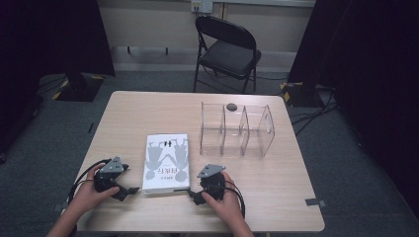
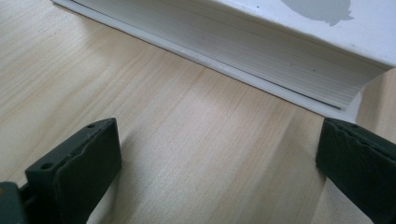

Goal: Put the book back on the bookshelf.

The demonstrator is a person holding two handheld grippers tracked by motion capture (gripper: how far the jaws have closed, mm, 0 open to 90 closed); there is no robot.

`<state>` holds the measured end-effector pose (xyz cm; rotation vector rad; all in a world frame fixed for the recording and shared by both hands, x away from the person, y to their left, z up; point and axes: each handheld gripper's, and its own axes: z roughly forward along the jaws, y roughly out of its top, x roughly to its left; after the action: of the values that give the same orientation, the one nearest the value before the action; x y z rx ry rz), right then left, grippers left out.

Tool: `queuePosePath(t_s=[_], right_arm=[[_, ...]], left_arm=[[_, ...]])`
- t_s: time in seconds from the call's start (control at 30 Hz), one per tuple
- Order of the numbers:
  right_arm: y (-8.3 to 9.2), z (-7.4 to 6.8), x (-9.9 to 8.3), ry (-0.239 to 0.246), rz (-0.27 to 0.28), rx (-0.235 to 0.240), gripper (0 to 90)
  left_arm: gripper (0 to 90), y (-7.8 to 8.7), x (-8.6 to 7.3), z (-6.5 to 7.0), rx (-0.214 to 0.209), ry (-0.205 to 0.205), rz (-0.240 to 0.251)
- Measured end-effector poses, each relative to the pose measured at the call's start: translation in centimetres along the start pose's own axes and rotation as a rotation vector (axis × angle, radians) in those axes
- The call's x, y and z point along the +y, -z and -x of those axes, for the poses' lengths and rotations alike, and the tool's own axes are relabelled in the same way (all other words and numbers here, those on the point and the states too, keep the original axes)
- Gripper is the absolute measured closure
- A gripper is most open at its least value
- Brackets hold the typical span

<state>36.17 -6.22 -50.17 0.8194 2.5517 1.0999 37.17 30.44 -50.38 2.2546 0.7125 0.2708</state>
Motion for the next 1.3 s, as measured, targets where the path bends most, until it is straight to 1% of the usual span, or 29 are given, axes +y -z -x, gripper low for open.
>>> queuePosePath(t_s=[0.03,0.1,0.13,0.17,0.2,0.23,0.27,0.3,0.33,0.37,0.4,0.43,0.5,0.53,0.57,0.67,0.7,0.73,0.83,0.87,0.93,1.0,1.03,1.1,1.13,1.17,1.23,1.27,1.3], right_arm=[[0.0,0.0,0.0,0.001,0.0,0.0,10.8],[0.0,0.0,0.0,0.001,0.0,0.0,10.8],[0.0,0.0,0.0,0.001,0.0,0.0,10.8],[0.0,0.0,0.0,0.001,0.0,0.0,10.8],[0.0,0.0,0.0,0.001,0.0,0.0,10.8],[0.0,0.0,0.0,0.001,0.0,0.0,10.8],[0.0,0.0,0.0,0.001,0.0,0.0,10.8],[0.0,0.0,0.0,0.0,0.0,0.001,10.8],[0.0,0.0,0.0,0.001,0.0,0.001,10.8],[0.0,0.0,0.0,0.001,0.0,0.001,10.8],[0.0,0.0,0.0,0.001,0.0,0.001,10.8],[0.0,0.0,0.0,0.001,0.0,0.001,10.8],[0.0,0.0,0.0,0.0,-0.001,0.001,10.8],[-0.1,0.0,0.1,0.001,-0.002,0.003,10.5],[-0.1,-0.1,0.1,0.0,-0.002,0.003,10.5],[-0.2,-0.1,0.1,0.001,-0.001,0.006,10.4],[-0.2,-0.1,0.2,0.003,0.0,0.007,10.4],[-0.2,-0.2,0.2,0.006,0.002,0.008,10.4],[-0.2,-0.3,0.2,0.006,-0.004,0.013,10.5],[-0.3,-0.3,0.2,0.016,0.0,0.017,10.5],[-0.3,-0.5,0.3,0.01,-0.002,0.013,10.7],[-0.4,-0.7,0.4,0.017,0.001,0.022,11.4],[-0.4,-0.7,0.4,0.018,-0.002,0.022,11.6],[-0.5,-0.8,0.5,0.024,0.002,0.024,12.2],[-0.5,-0.8,0.5,0.026,0.001,0.024,12.7],[-0.6,-1.0,0.6,0.037,0.007,0.033,14.0],[-0.6,-1.1,0.6,0.034,0.006,0.04,15.0],[-0.7,-1.3,0.7,0.047,0.016,0.053,20.1],[-0.7,-1.3,0.7,0.047,0.016,0.053,20.1]], left_arm=[[0.0,0.0,0.0,0.0,0.005,-0.009,0.003],[0.0,0.0,0.0,0.0,0.002,-0.006,0.001],[0.0,0.1,0.2,0.2,-0.007,-0.011,-0.018],[0.0,0.1,0.2,0.2,-0.007,-0.011,-0.018],[0.1,0.1,0.3,0.4,-0.012,-0.012,-0.036],[0.4,0.1,0.3,0.4,-0.012,-0.012,-0.036],[1.1,0.3,0.4,0.6,-0.021,-0.023,-0.048],[2.7,0.5,0.5,0.6,-0.034,-0.027,-0.056],[5.9,0.5,0.5,0.7,-0.031,-0.019,-0.039],[11.2,0.5,0.5,0.7,-0.031,-0.019,-0.039],[17.7,0.9,0.7,0.9,-0.066,-0.016,-0.048],[18.9,1.0,0.8,1.1,-0.083,0.001,-0.054],[16.2,1.0,0.8,1.2,-0.092,-0.001,-0.065],[16.2,1.1,0.9,1.7,-0.089,-0.019,-0.084],[16.2,1.1,0.9,1.7,-0.089,-0.019,-0.084],[16.2,0.9,1.1,2.3,-0.095,-0.027,-0.079],[16.2,1.0,1.3,2.4,-0.109,-0.038,-0.093],[16.2,0.8,1.5,2.9,-0.097,-0.047,-0.081],[16.3,0.7,1.7,3.3,-0.096,-0.051,-0.072],[16.4,0.7,1.9,3.5,-0.093,-0.059,-0.069],[16.2,0.7,2.0,3.6,-0.1,-0.06,-0.078],[16.2,0.4,2.1,3.8,-0.101,-0.054,-0.068],[16.2,0.4,2.2,3.9,-0.106,-0.049,-0.083],[16.2,0.3,2.3,3.9,-0.112,-0.05,-0.084],[16.2,0.1,2.4,4.0,-0.109,-0.044,-0.06],[16.2,0.0,2.8,4.1,-0.094,-0.049,-0.054],[16.2,-0.1,3.0,4.1,-0.09,-0.041,-0.047],[16.2,-0.3,3.2,4.3,-0.072,-0.032,-0.029],[16.2,-0.3,3.2,4.3,-0.072,-0.032,-0.029]])
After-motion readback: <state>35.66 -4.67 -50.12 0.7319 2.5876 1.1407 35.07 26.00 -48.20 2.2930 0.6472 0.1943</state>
